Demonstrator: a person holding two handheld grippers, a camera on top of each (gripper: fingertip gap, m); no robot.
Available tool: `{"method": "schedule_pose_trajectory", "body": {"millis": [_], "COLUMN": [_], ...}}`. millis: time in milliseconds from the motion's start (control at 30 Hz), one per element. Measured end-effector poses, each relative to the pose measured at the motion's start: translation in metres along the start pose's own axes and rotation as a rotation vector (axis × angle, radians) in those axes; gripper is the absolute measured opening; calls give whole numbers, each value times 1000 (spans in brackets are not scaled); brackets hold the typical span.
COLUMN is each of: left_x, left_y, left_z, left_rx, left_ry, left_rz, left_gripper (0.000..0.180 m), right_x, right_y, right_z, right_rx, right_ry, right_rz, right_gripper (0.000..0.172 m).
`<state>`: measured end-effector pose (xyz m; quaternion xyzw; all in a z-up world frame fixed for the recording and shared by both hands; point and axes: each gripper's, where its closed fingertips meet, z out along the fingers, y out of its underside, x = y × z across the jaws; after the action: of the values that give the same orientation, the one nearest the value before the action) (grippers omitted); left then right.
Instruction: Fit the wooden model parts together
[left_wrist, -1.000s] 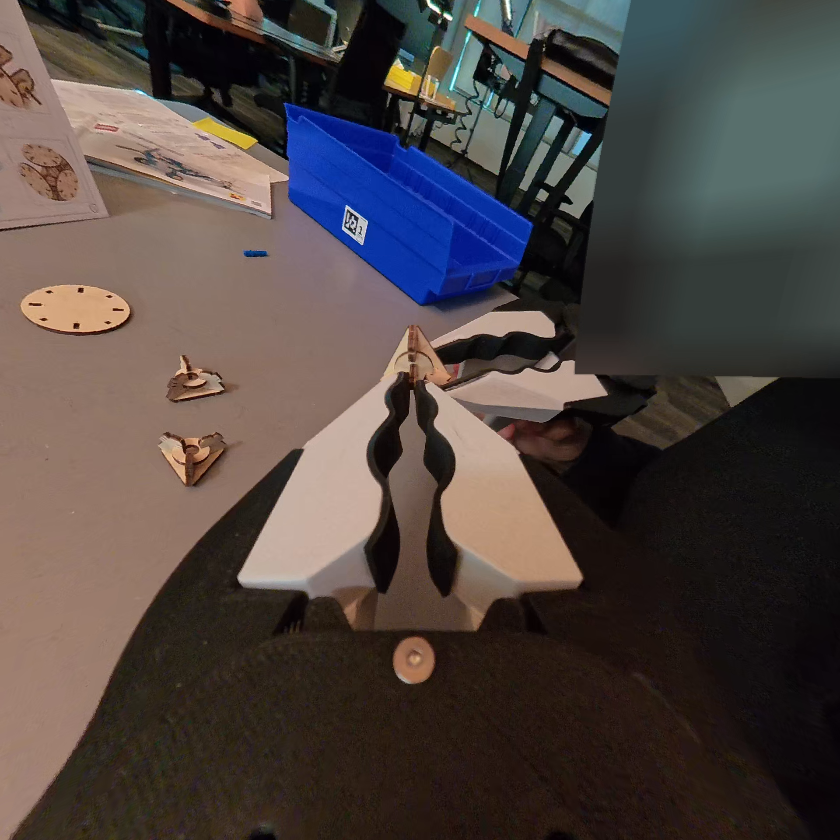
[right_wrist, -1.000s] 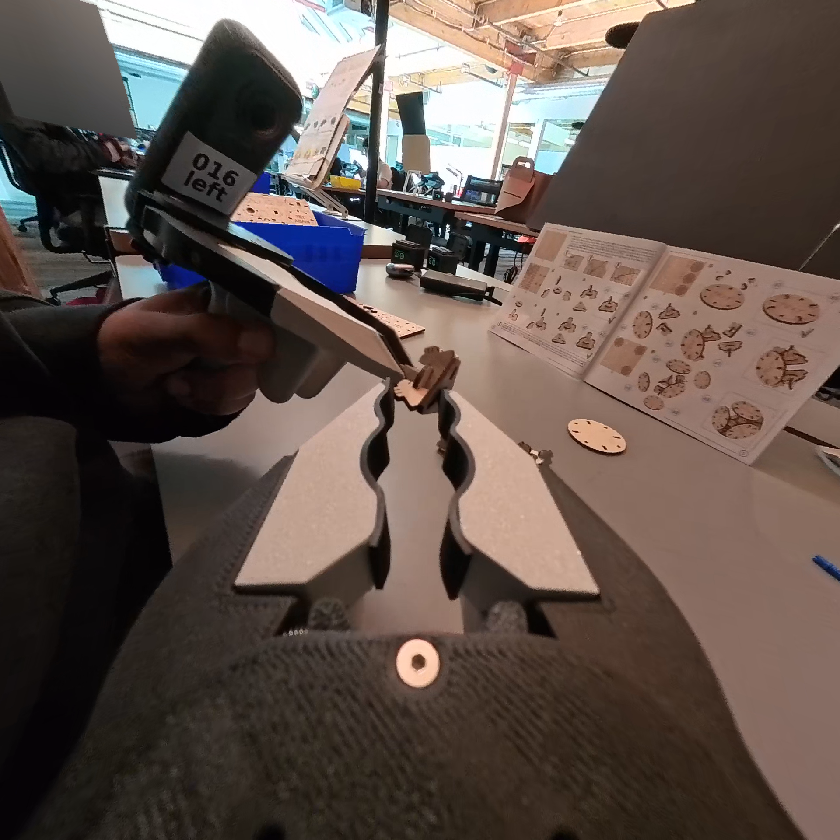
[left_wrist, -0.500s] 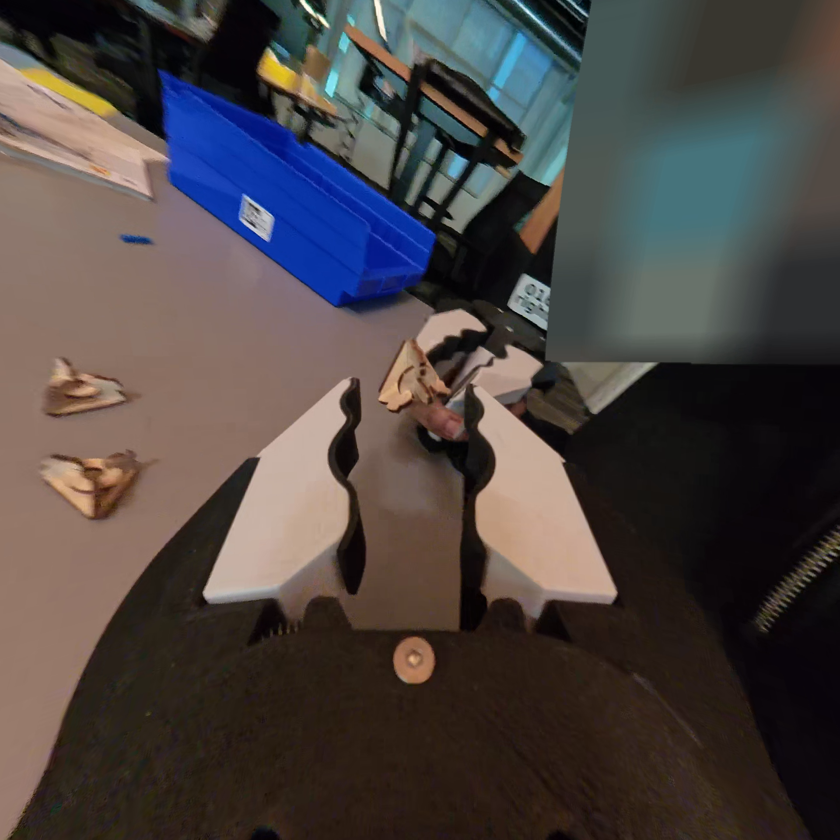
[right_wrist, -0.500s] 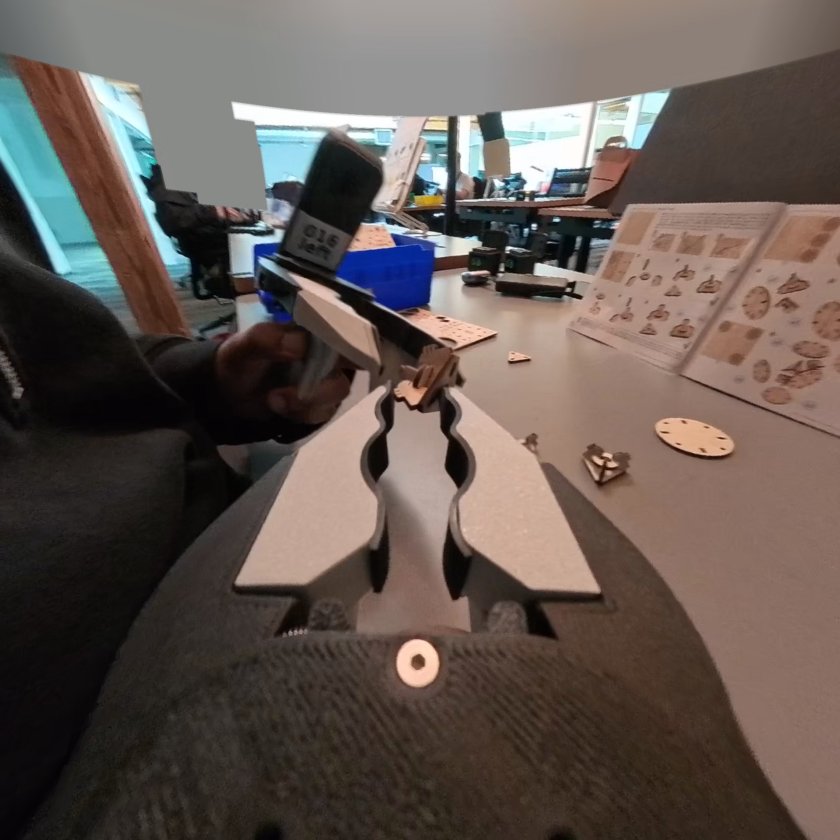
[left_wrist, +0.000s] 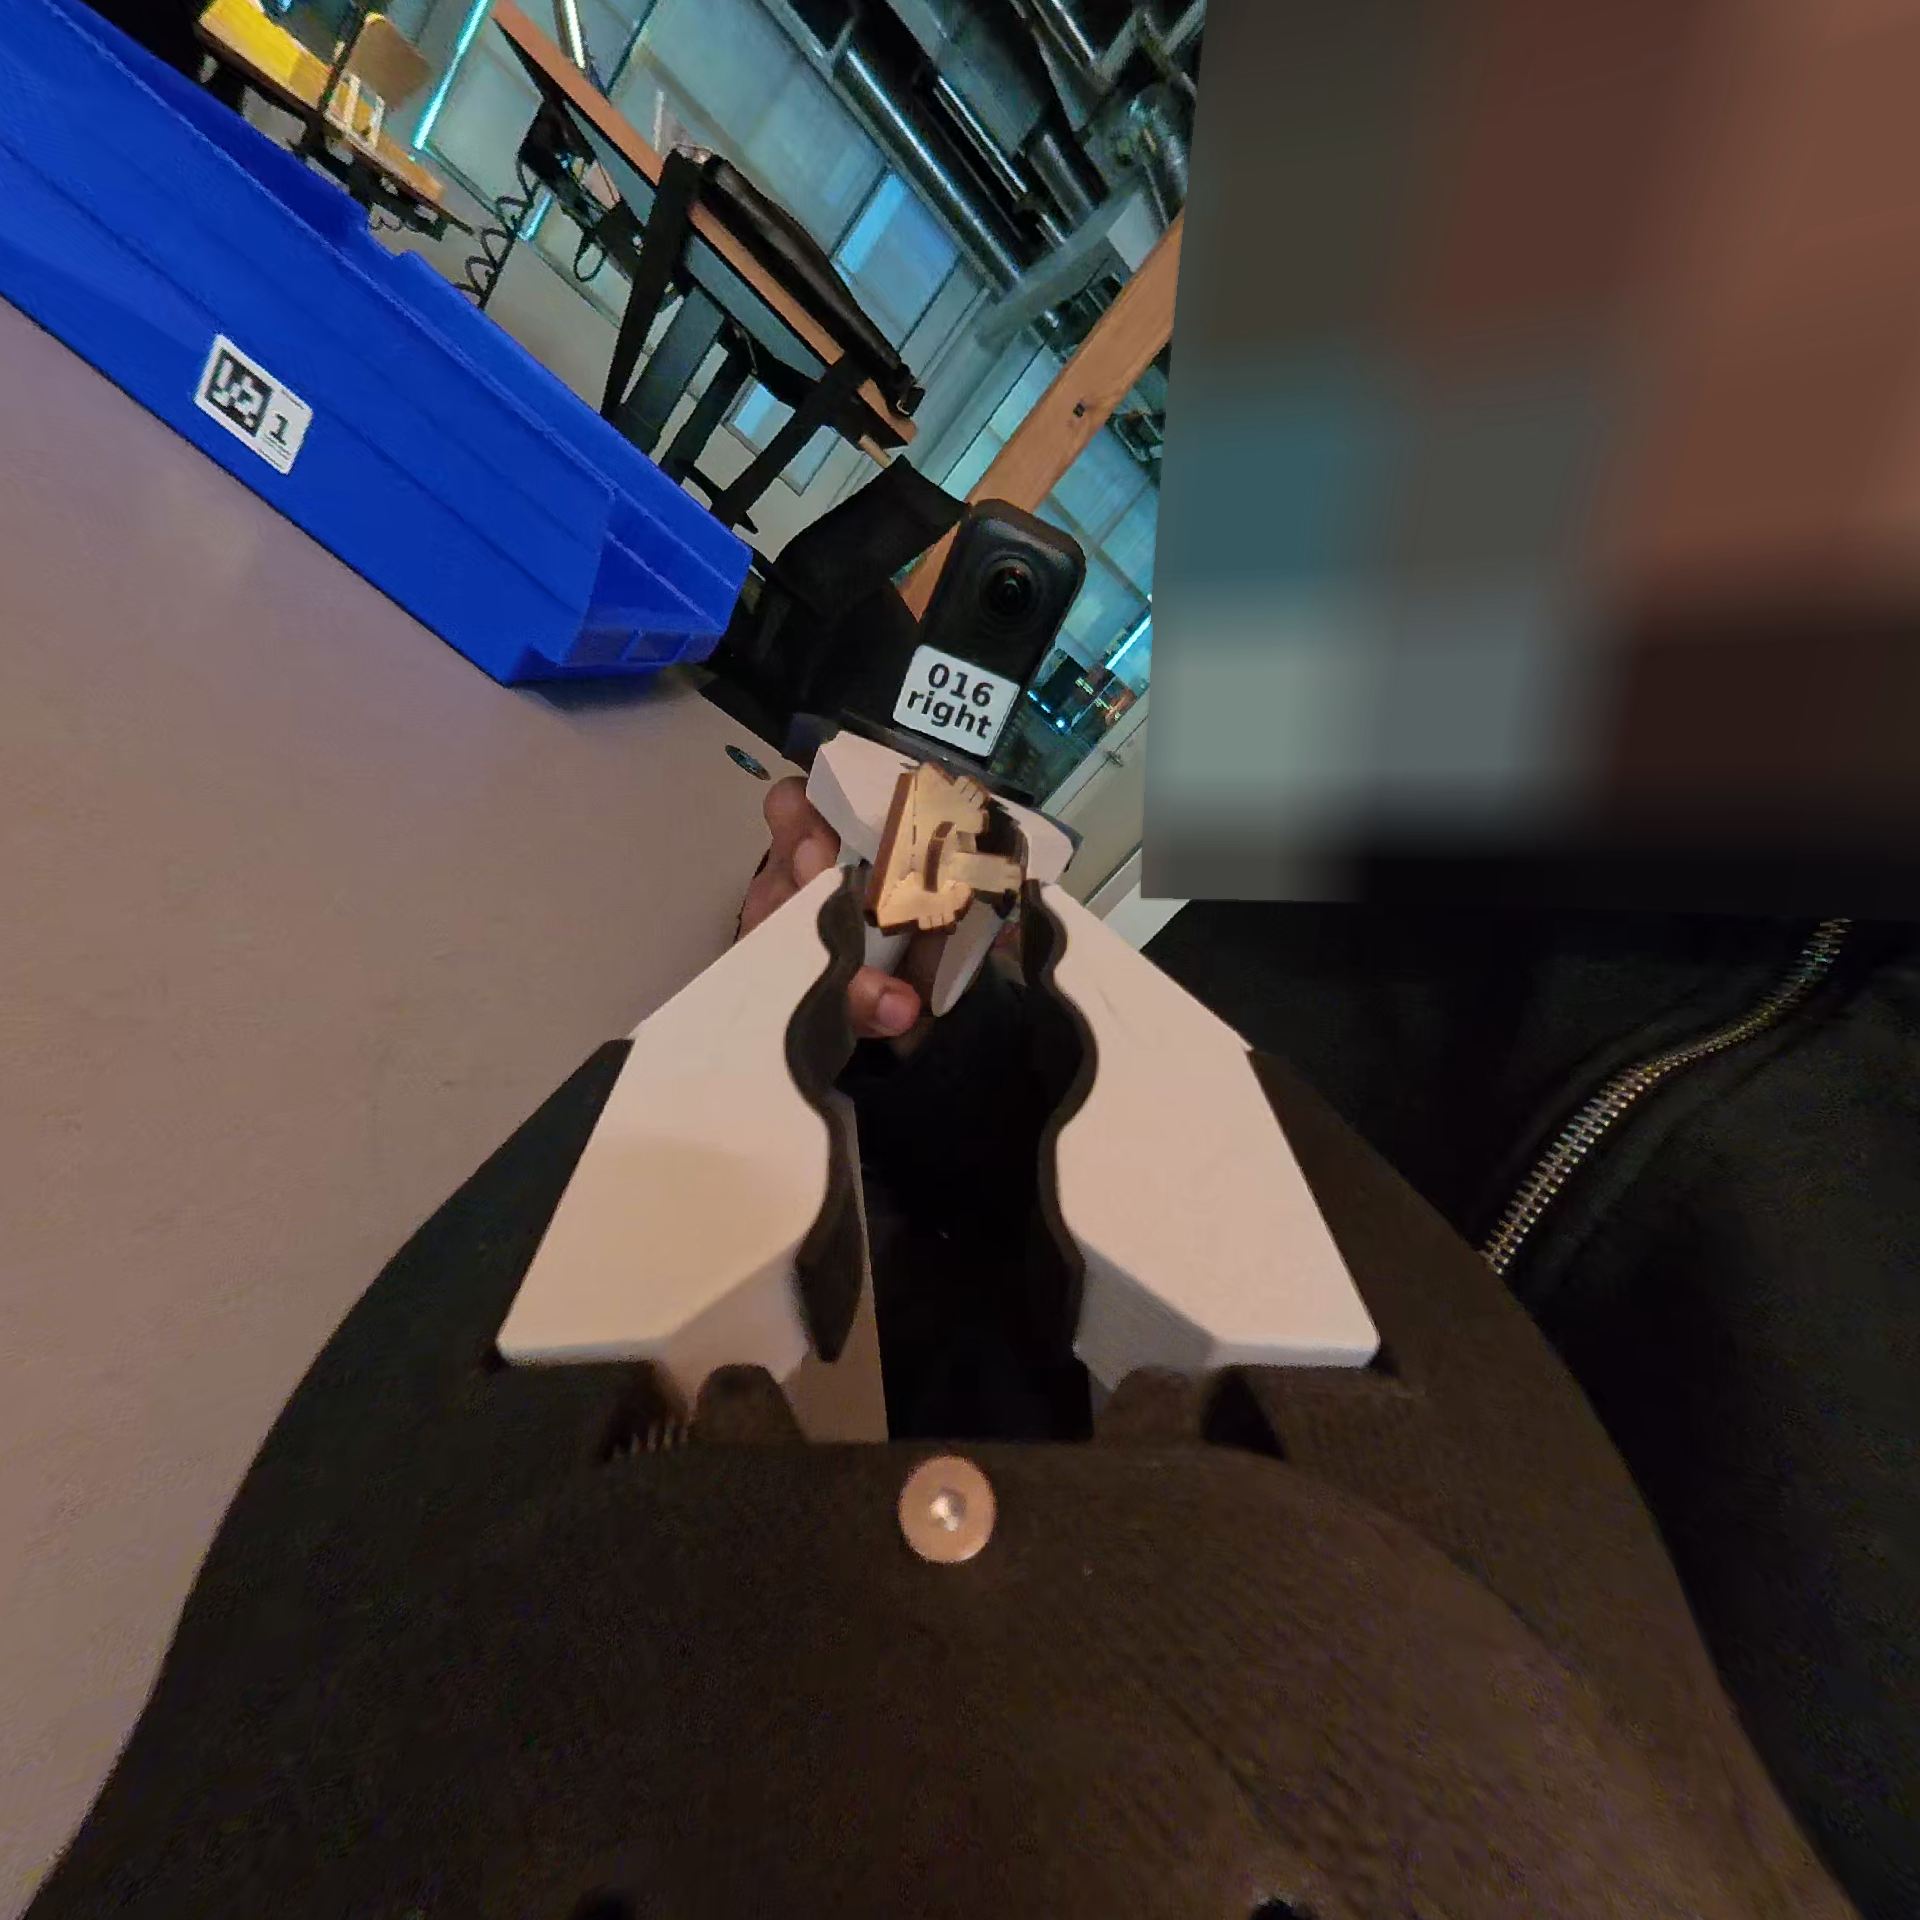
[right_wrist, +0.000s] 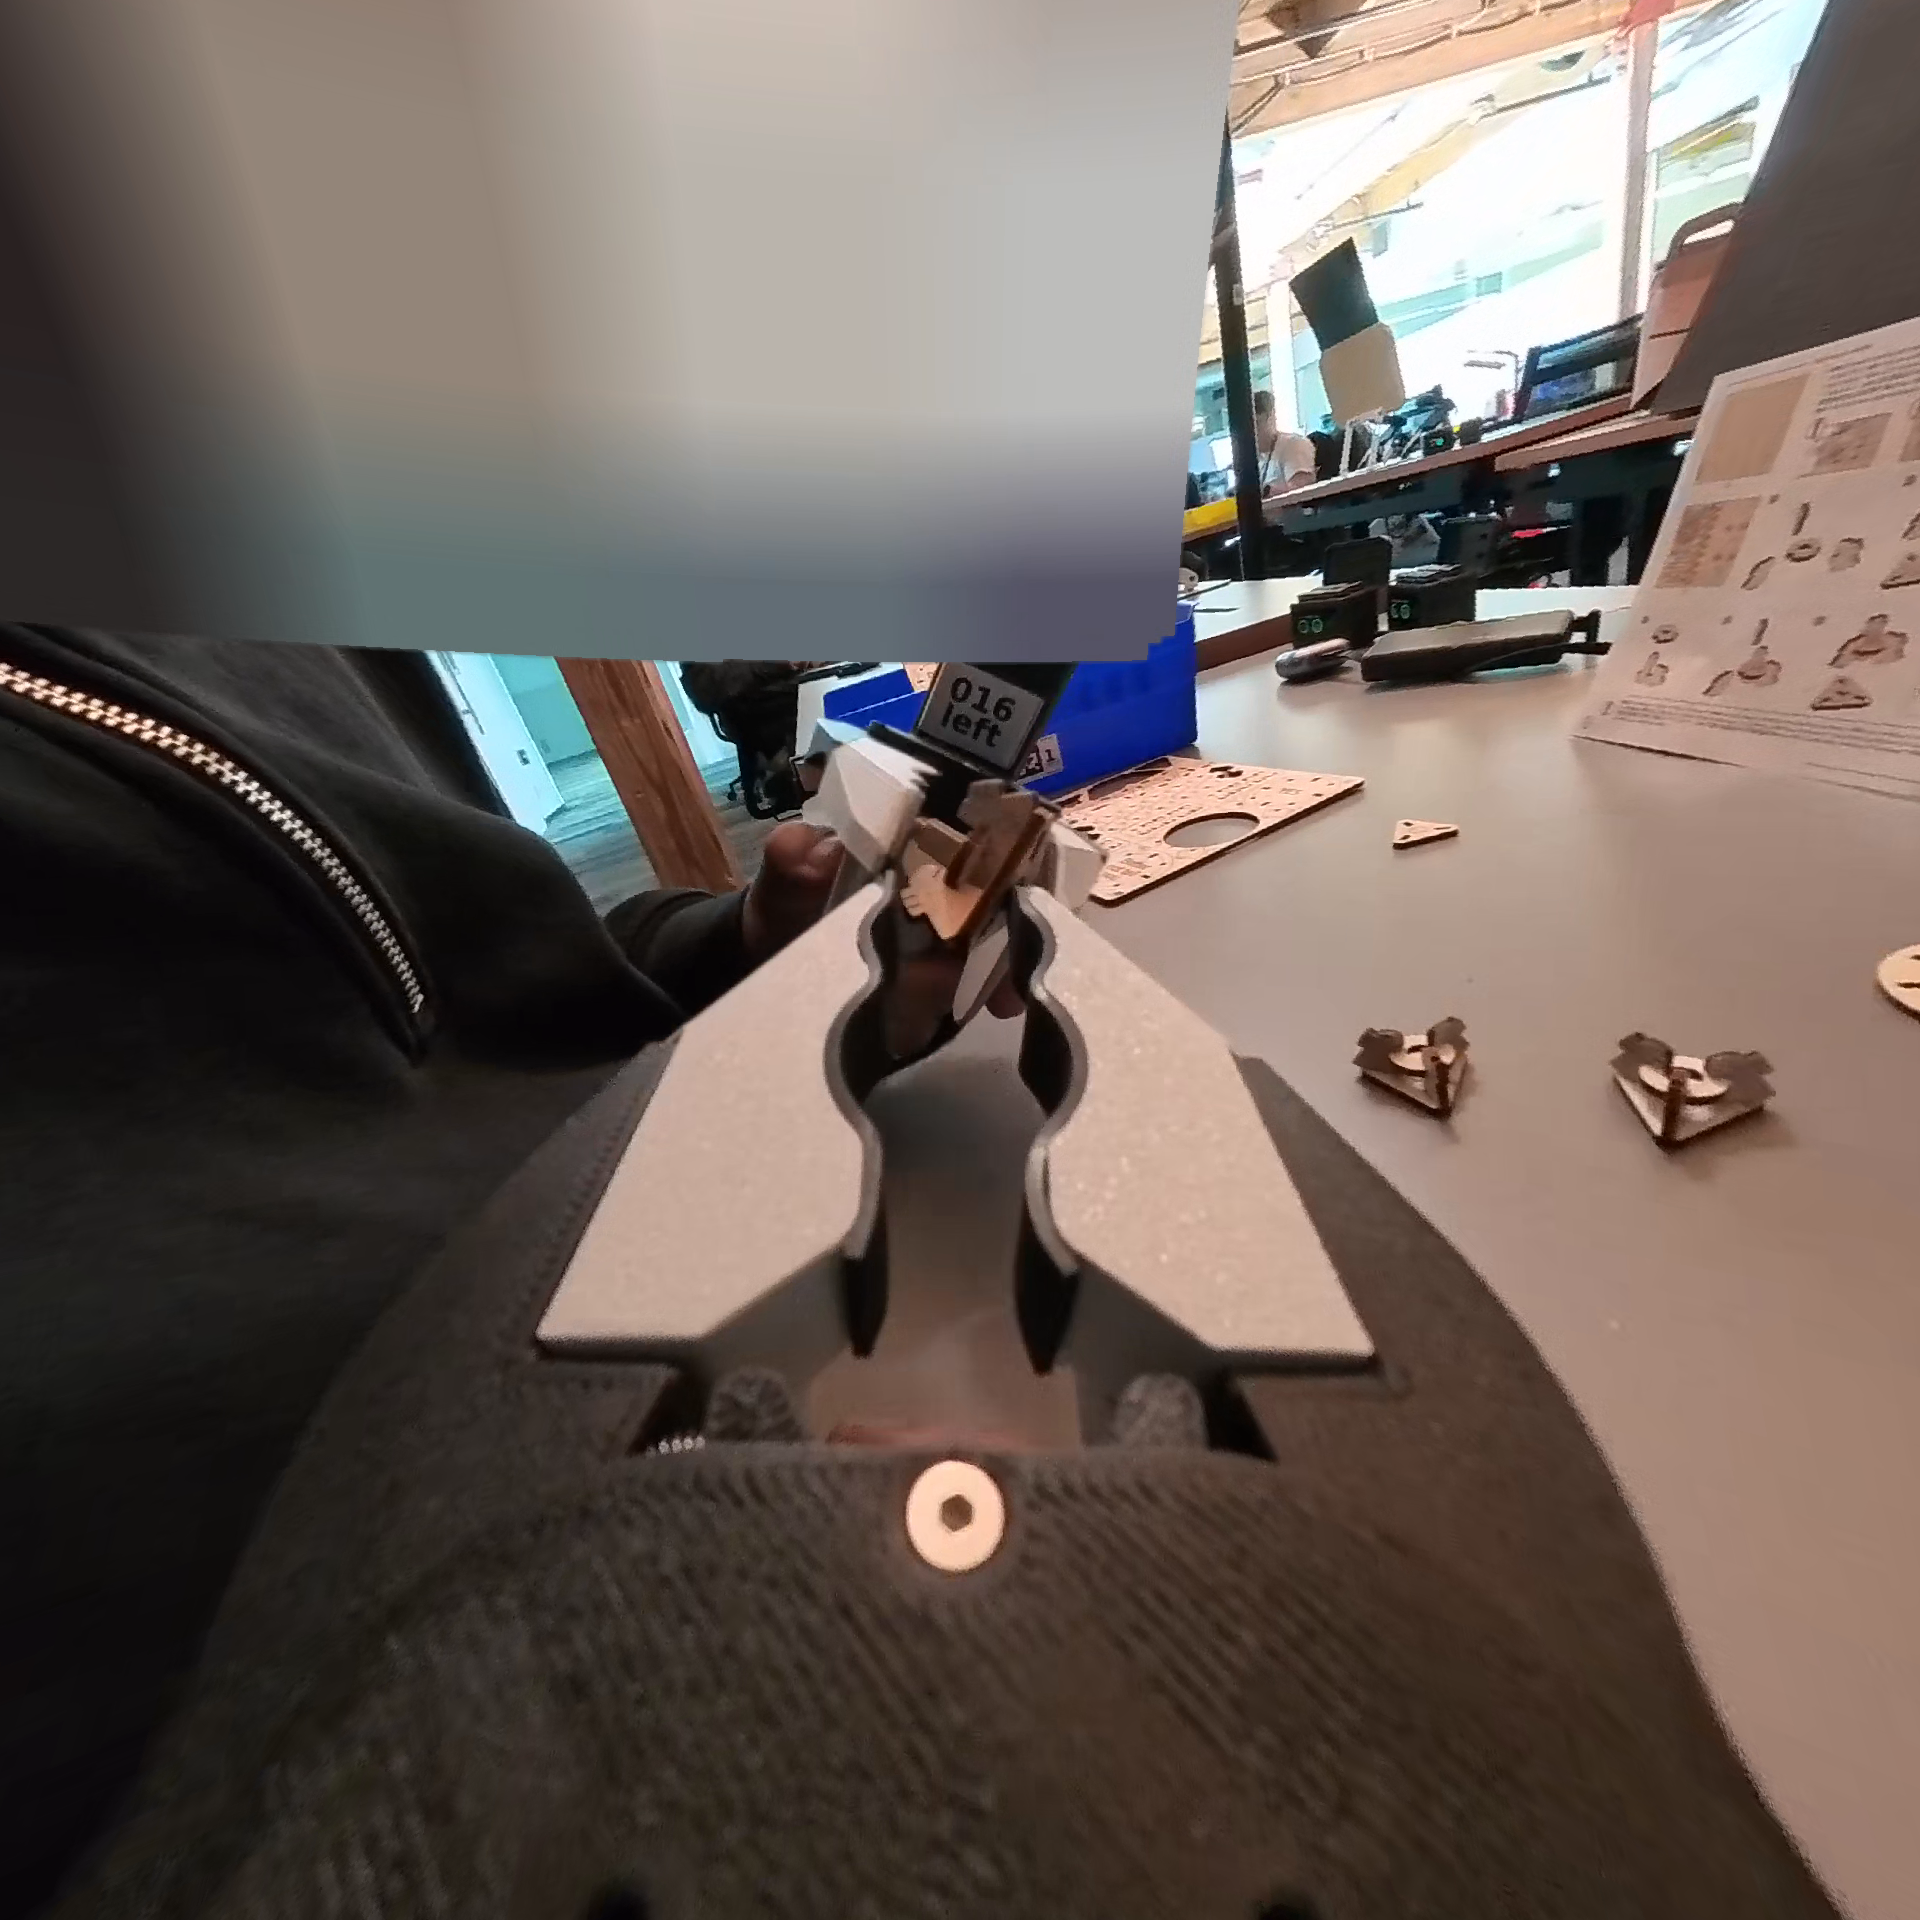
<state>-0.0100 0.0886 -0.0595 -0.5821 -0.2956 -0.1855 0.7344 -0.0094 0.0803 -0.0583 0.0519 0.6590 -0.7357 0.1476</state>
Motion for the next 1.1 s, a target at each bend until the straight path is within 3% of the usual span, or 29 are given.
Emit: {"method": "schedule_pose_trajectory", "body": {"millis": [167, 233, 333, 733, 1100], "left_x": [-3, -7, -7, -9, -8], "left_y": [-1, -1, 0, -6, -1], "left_z": [-1, -3, -5, -10, -8], "left_rx": [2, 1, -7, -15, -86], "left_ry": [-15, -47, -62, -202, -291], "left_rz": [-1, 14, 38, 295, 439], "left_gripper": [28, 18, 17, 16, 16], "right_x": [2, 4, 10, 14, 11], "right_y": [0, -2, -6, -6, -8], "right_z": [0, -1, -4, -1, 3], "right_rx": [3, 16, 44, 64, 79], "right_ry": [13, 30, 80, 70, 65], "right_rz": [6, -4, -22, 87, 56], "right_gripper": [18, 18, 14, 25, 16]}}
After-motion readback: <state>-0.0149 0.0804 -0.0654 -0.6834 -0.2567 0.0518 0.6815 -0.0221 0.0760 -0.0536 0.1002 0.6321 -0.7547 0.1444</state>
